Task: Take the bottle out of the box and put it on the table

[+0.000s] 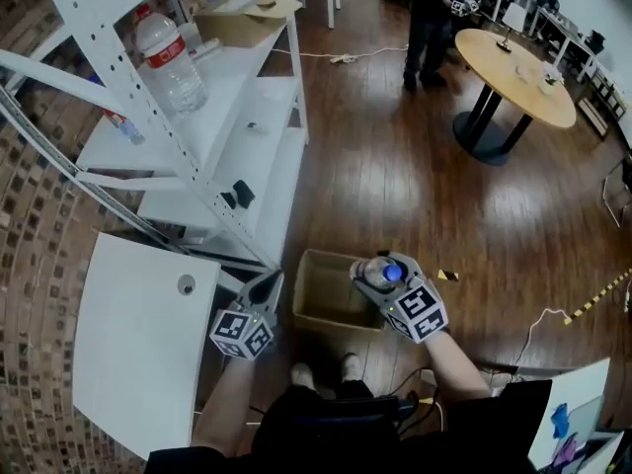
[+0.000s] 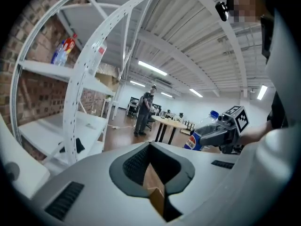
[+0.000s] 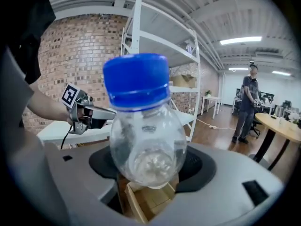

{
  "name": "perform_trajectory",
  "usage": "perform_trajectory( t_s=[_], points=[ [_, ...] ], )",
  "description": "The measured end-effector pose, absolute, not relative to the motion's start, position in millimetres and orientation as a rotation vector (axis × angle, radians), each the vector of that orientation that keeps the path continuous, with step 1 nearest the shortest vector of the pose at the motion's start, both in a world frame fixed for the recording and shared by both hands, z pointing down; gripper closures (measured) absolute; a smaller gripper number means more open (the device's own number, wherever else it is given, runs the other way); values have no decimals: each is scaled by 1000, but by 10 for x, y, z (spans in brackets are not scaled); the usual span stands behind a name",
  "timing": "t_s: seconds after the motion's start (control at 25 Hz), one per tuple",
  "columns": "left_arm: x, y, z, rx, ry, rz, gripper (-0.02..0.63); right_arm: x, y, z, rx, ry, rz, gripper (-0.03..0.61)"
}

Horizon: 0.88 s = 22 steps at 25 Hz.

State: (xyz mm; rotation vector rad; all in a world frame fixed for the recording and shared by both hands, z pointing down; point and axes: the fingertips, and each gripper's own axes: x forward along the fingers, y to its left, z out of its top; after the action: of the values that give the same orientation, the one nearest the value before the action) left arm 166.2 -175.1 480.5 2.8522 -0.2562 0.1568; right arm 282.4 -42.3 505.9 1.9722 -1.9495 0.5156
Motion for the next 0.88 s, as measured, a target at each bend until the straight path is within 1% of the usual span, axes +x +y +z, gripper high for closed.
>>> perform_trajectory(
  t_s=[0.16,0.24,0.4,0.56,0.68,0.88],
  points=[
    [1565,-1675,4006,2906,-321,-12,612,2801,-171,4290,1995,-2003,406,262],
    [1469,-1659,3818,2927,-400,-44,612,2784,-107,4121,1972,-2017,344,262],
    [1190,-1640,3686,2930,-548,-74,612,2744,-178,4042,1896,-2045,298,264],
    [648,-1700,3651,2889,-697,-79,612,2451,-416,3920,1796,-2184,303,264],
    [183,-1836,3550,2855,-820,-122,612,2178,-750,3745,1721,-2260,218,264],
    [-721,-1974,3480,2814,-1034,-135,612,1454,-1257,3637,1547,-2375,175,264]
  ],
)
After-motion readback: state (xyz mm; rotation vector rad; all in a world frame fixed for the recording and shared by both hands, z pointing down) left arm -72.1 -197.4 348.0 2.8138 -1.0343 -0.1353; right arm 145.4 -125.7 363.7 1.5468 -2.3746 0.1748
